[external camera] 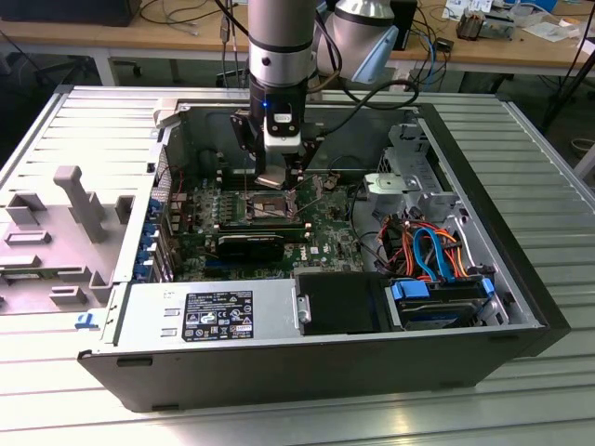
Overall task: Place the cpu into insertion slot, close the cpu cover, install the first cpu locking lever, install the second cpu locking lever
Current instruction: 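Place the cpu into insertion slot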
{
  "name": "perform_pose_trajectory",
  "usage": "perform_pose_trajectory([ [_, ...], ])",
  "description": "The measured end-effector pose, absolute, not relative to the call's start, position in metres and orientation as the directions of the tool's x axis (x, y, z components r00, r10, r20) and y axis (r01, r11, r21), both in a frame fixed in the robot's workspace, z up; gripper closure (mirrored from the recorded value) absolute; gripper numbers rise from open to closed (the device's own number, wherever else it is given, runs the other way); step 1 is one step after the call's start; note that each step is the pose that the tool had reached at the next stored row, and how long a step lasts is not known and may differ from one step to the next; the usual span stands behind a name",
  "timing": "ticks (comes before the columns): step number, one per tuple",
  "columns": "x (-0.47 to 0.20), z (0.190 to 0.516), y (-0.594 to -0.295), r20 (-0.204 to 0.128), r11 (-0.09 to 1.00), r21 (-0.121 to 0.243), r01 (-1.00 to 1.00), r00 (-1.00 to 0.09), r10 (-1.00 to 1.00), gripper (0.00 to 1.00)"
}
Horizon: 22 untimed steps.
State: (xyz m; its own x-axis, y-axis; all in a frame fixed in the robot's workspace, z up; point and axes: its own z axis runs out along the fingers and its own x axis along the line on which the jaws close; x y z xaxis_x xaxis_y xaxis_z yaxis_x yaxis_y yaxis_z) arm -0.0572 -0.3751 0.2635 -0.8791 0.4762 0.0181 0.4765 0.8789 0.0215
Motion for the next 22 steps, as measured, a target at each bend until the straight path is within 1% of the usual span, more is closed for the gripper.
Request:
perform_pose_trajectory([
  [22,-0.0572,0.2625,-0.3751,0.018,0.853,0.021,0.522,-0.853,0.522,0.46],
])
